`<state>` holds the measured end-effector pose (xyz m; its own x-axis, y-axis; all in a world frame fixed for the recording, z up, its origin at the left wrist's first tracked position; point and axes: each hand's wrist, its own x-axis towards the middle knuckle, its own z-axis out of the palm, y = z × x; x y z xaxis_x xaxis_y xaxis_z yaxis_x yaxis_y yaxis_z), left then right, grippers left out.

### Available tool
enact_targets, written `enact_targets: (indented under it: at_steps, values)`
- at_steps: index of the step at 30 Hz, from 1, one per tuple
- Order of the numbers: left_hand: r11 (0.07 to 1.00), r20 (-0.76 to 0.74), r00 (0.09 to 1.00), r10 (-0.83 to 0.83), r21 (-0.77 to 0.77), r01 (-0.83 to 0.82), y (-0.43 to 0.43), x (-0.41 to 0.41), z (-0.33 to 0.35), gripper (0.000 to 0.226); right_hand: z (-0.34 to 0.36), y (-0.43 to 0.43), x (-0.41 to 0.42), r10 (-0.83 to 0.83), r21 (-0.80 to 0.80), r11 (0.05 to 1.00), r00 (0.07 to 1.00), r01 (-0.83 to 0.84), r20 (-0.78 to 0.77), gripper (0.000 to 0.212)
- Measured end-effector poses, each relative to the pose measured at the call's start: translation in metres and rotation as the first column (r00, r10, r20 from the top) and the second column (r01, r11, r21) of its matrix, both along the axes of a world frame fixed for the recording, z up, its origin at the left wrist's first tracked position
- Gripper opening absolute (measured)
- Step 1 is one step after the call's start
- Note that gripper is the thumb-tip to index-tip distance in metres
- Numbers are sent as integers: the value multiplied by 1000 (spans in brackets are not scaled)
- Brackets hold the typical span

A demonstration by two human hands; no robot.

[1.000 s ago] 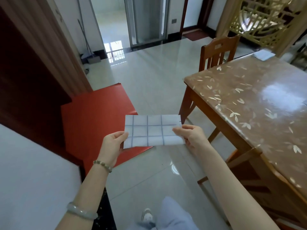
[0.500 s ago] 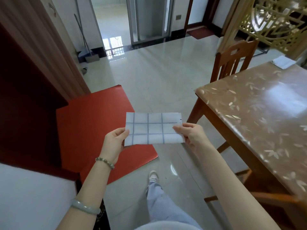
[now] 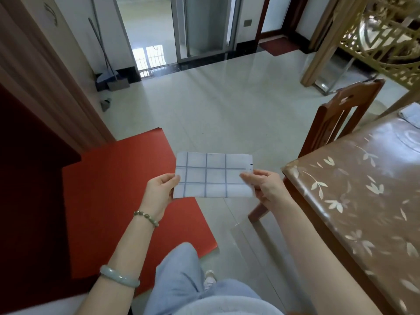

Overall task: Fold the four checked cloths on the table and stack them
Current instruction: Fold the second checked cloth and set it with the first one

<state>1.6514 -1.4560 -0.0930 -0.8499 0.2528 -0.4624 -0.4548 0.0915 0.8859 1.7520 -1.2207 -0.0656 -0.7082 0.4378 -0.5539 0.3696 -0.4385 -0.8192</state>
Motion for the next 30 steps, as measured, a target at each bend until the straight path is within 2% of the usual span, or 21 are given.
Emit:
enact_targets:
  at_steps: [6,9,15,19,22,25,30]
  values:
    - [994,6,994,-110,10,110,35,-109,-7,13,-15,29,-87,-93,-32,995,995,94,18,28]
    - [984,-9,984,-176,16,176,57,-172,-8,6,-20,42,-137,-168,-42,985,985,169,26,33]
    - [956,-20,956,-294,17,294,93,-283,5,5,-23,61,-227,-324,-33,945,946,325,28,41]
    - [936,25,935,-353,13,352,122,-337,7,14,-21,75,-264,-401,-38,915,916,402,30,38]
    - [901,40,901,-433,43,431,152,-366,12,6,-22,95,-285,-441,-21,897,897,442,41,24]
    - [846,29,846,-533,22,533,189,-394,8,22,-24,120,-301,-514,-7,857,857,515,32,17]
    - [776,-3,776,-631,-7,631,273,-440,5,29,-35,181,-331,-609,-23,792,792,610,42,20]
